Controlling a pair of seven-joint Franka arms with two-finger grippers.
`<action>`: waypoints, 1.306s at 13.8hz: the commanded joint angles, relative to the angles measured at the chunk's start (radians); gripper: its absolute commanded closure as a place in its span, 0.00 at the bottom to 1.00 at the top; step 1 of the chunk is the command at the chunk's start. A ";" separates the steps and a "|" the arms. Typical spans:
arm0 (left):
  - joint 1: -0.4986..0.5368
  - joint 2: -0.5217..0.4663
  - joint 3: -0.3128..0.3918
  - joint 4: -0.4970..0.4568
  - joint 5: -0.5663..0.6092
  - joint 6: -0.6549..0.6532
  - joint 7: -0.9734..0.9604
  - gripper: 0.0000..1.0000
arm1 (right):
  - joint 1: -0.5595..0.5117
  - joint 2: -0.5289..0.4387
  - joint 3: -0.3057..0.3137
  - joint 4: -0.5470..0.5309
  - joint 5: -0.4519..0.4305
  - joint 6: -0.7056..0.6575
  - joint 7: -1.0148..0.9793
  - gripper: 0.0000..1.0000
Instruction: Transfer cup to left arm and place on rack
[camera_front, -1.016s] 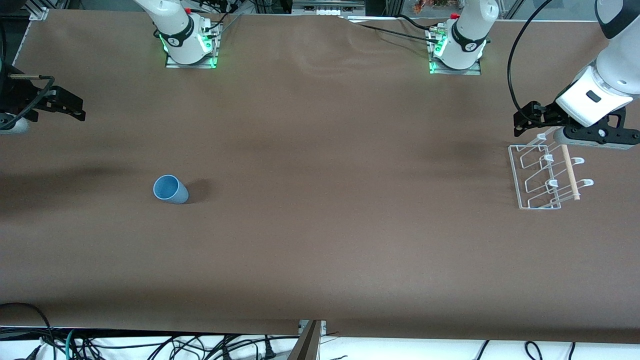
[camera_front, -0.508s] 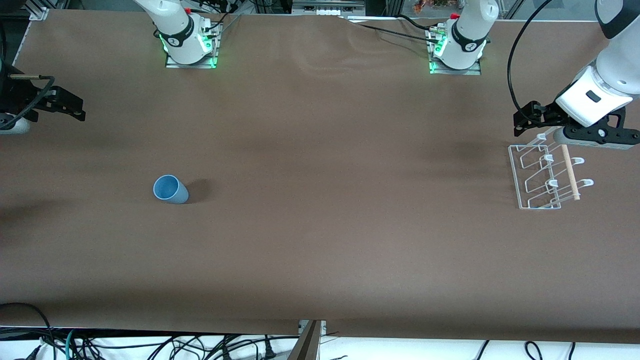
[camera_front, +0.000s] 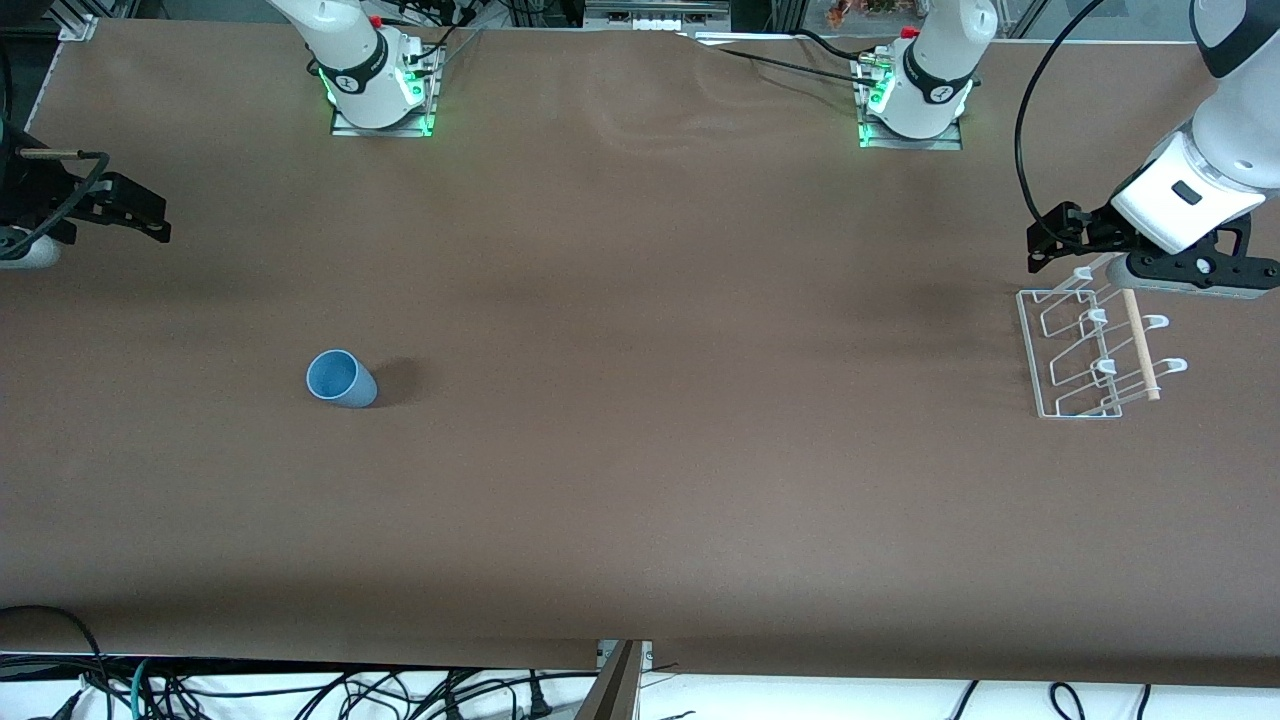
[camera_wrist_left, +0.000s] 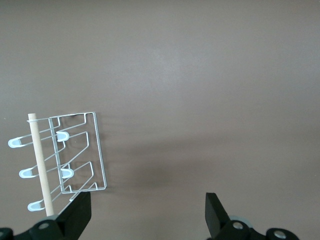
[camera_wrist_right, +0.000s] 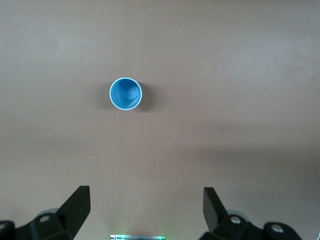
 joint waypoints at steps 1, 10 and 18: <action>0.000 -0.006 -0.001 0.012 0.003 -0.024 0.001 0.00 | -0.014 0.006 0.012 0.011 -0.010 0.001 0.005 0.00; 0.000 -0.006 -0.001 0.013 0.003 -0.027 0.003 0.00 | -0.014 0.128 0.012 0.009 -0.006 0.016 0.011 0.00; 0.000 -0.006 -0.001 0.013 0.003 -0.027 0.003 0.00 | -0.003 0.294 0.019 -0.033 -0.001 0.212 0.011 0.00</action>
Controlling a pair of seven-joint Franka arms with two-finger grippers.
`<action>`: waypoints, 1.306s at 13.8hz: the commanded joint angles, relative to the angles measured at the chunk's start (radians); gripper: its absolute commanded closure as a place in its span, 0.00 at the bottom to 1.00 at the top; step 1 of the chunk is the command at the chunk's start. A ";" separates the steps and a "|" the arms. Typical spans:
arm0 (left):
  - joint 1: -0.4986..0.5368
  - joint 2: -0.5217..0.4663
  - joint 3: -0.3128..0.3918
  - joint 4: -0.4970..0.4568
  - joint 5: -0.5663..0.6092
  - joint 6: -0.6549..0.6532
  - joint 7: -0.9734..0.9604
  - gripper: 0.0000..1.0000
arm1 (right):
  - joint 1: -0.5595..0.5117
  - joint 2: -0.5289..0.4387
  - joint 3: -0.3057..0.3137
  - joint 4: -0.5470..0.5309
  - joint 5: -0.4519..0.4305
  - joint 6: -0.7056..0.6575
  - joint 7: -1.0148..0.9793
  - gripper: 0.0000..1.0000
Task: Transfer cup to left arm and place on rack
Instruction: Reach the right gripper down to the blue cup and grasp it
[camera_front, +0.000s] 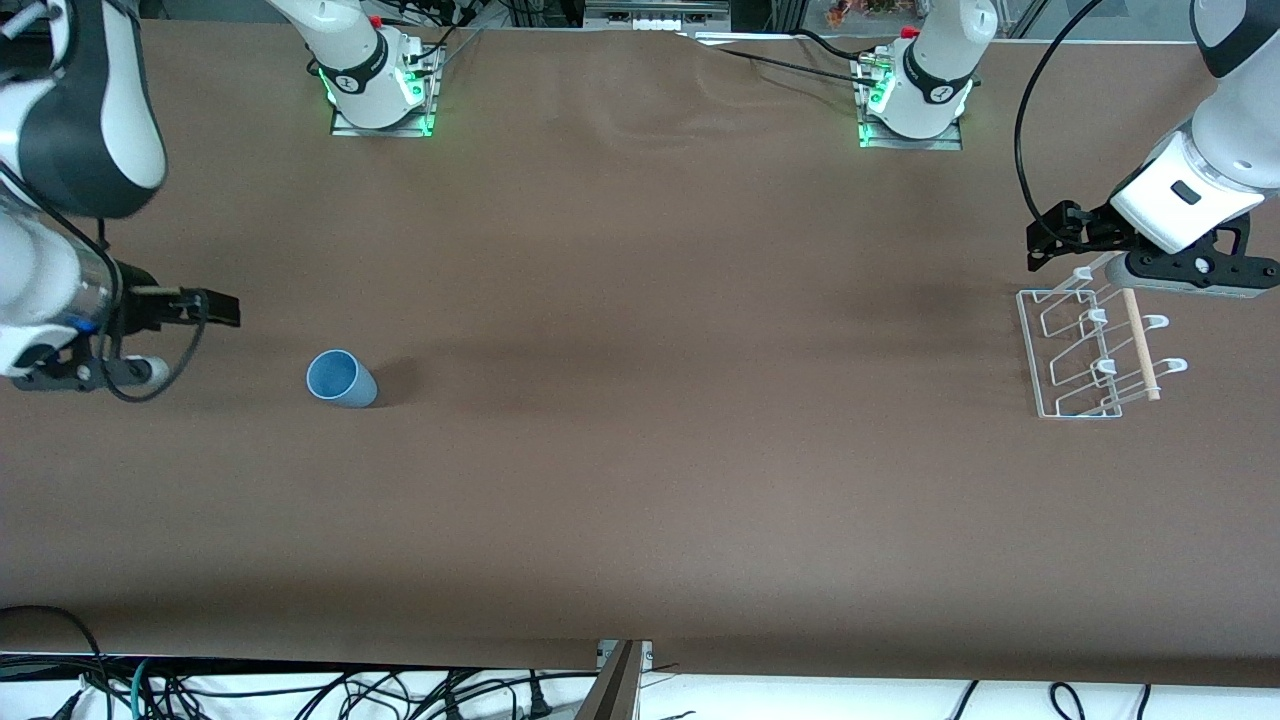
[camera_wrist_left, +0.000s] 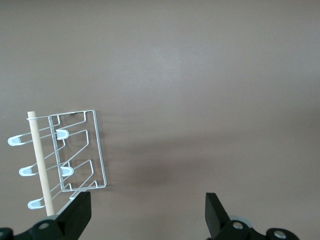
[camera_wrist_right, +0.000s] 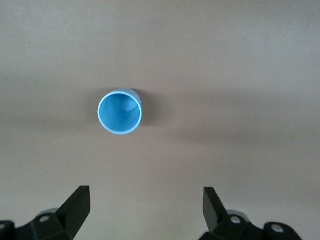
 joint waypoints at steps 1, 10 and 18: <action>0.000 -0.006 -0.001 0.012 0.003 -0.020 0.004 0.00 | -0.001 0.052 0.013 -0.047 -0.001 0.091 0.018 0.00; 0.000 -0.006 -0.001 0.012 0.003 -0.020 0.004 0.00 | -0.004 0.089 0.013 -0.320 0.000 0.496 0.024 0.00; 0.000 -0.006 -0.001 0.012 0.003 -0.022 0.004 0.00 | -0.005 0.129 0.013 -0.408 0.003 0.644 0.026 0.21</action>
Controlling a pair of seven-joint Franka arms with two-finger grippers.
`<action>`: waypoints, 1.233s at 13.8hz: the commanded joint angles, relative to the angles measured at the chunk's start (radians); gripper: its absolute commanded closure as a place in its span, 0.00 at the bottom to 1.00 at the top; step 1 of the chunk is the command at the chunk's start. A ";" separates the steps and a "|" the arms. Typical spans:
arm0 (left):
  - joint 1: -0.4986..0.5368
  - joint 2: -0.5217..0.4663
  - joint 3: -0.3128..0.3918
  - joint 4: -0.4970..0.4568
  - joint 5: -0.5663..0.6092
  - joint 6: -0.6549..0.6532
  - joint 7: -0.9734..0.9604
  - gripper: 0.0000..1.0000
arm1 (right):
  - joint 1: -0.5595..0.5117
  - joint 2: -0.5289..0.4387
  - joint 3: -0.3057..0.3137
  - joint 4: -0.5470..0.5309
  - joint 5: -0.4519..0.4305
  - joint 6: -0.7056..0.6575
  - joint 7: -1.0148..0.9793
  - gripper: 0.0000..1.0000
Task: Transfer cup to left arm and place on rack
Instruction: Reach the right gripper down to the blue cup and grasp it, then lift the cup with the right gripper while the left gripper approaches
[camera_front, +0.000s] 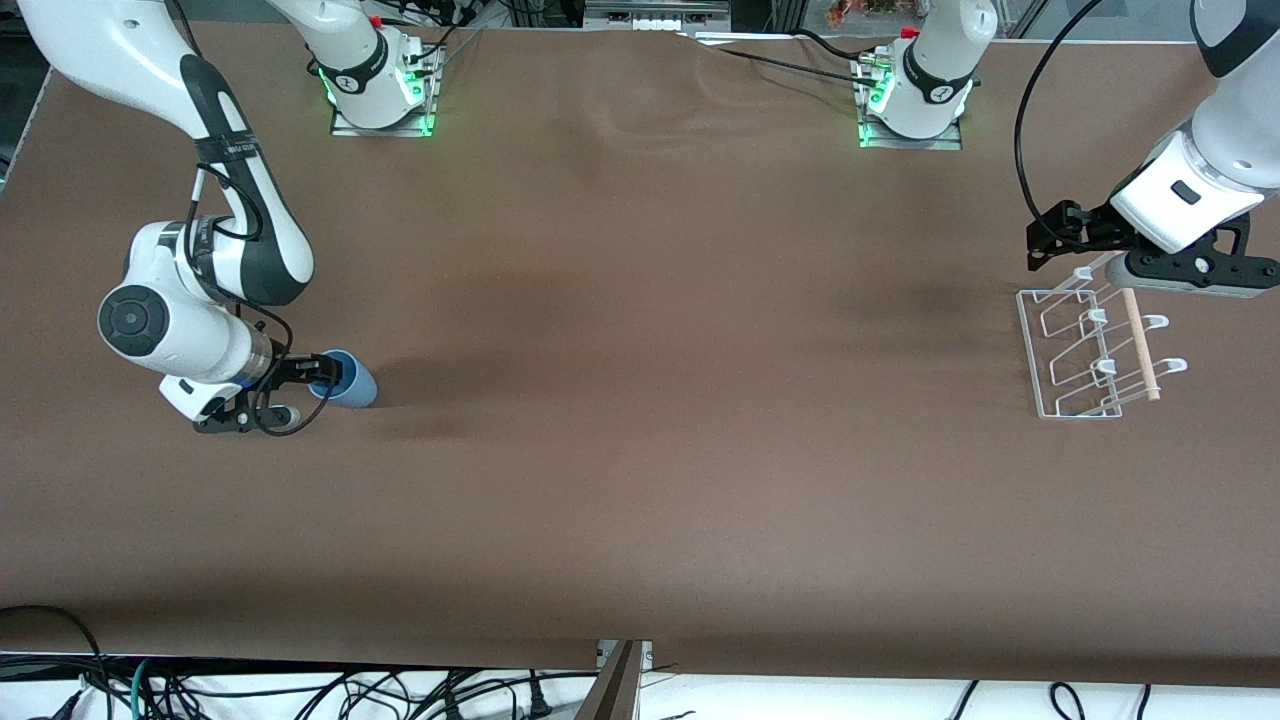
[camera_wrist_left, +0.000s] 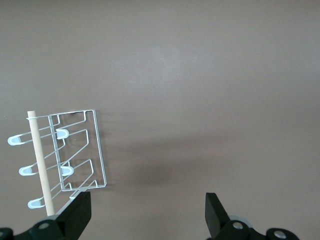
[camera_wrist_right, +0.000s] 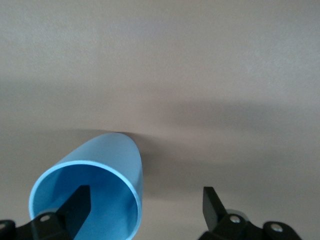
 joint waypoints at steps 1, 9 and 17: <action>0.000 -0.006 -0.001 0.012 0.003 -0.019 0.004 0.00 | -0.007 0.007 0.009 -0.013 0.015 0.026 0.015 0.37; 0.000 -0.006 -0.001 0.012 0.003 -0.019 0.003 0.00 | -0.011 0.005 0.008 0.014 0.058 -0.017 0.010 1.00; -0.010 -0.005 -0.004 0.010 0.003 -0.021 0.015 0.00 | -0.005 0.001 0.011 0.248 0.372 -0.299 0.003 1.00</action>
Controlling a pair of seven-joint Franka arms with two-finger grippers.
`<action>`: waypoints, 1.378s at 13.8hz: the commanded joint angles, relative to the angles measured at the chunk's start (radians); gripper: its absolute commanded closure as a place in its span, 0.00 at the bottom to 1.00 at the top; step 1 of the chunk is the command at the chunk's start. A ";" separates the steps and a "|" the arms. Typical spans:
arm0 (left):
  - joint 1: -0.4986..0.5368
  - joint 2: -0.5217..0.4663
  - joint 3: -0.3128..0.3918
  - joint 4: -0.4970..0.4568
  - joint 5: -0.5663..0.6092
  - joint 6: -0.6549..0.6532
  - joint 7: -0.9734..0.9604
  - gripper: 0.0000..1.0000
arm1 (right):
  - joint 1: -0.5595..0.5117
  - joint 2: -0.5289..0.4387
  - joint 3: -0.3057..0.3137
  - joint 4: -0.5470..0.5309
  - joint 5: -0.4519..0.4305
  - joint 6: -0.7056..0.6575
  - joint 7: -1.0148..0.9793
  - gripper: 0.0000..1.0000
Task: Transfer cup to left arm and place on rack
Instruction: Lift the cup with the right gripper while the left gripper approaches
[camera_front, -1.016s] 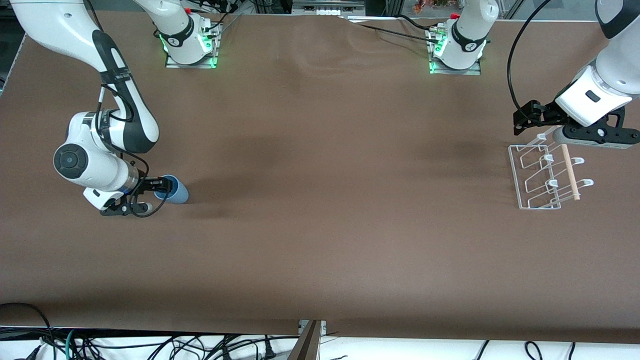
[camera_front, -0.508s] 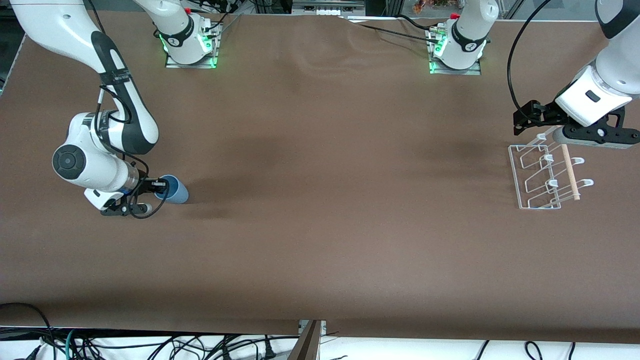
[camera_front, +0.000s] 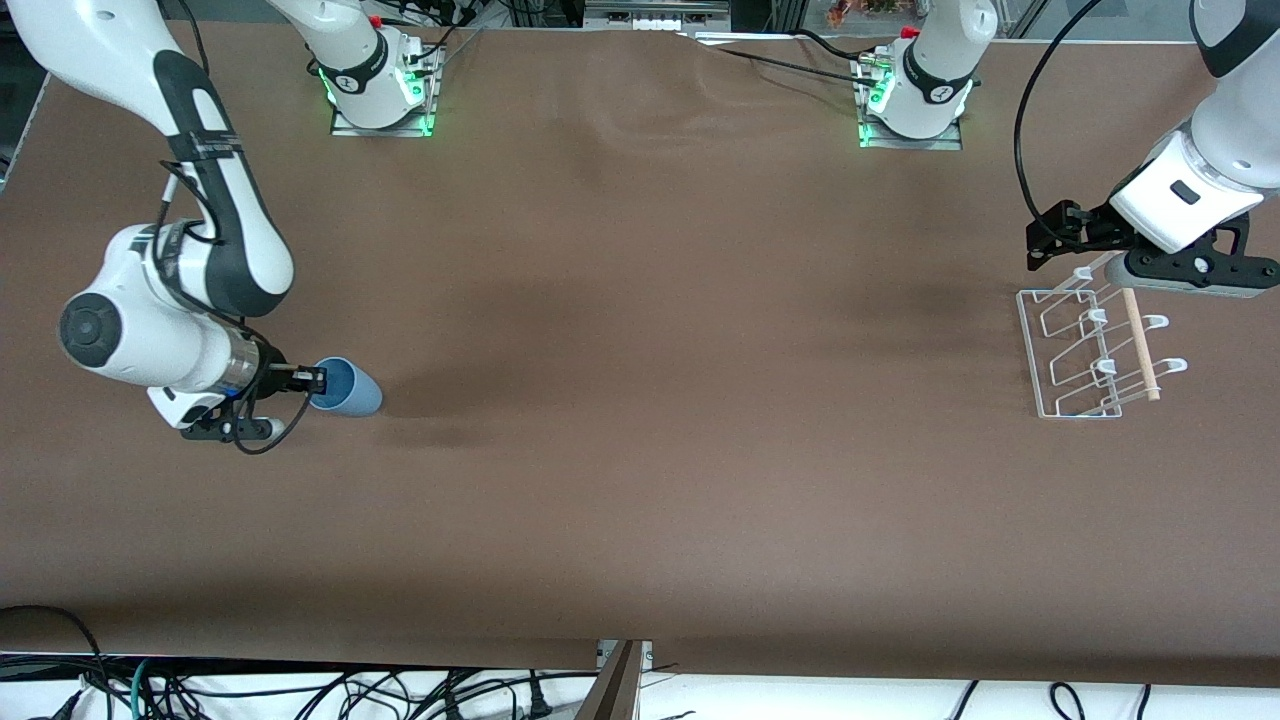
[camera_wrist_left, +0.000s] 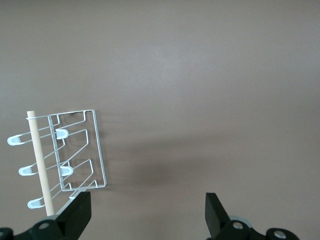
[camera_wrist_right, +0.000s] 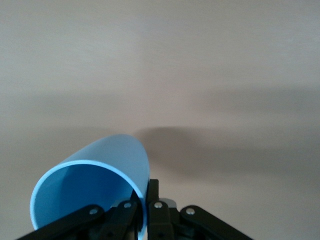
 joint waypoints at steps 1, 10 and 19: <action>-0.016 0.000 -0.003 0.012 0.003 -0.019 0.013 0.00 | 0.000 -0.005 0.013 0.110 0.177 -0.161 0.000 1.00; -0.022 0.110 -0.045 0.012 -0.239 -0.031 0.290 0.00 | 0.120 0.005 0.128 0.220 0.656 -0.193 0.020 1.00; -0.142 0.215 -0.047 0.055 -0.692 0.190 0.779 0.00 | 0.329 0.153 0.128 0.407 0.970 -0.062 0.018 1.00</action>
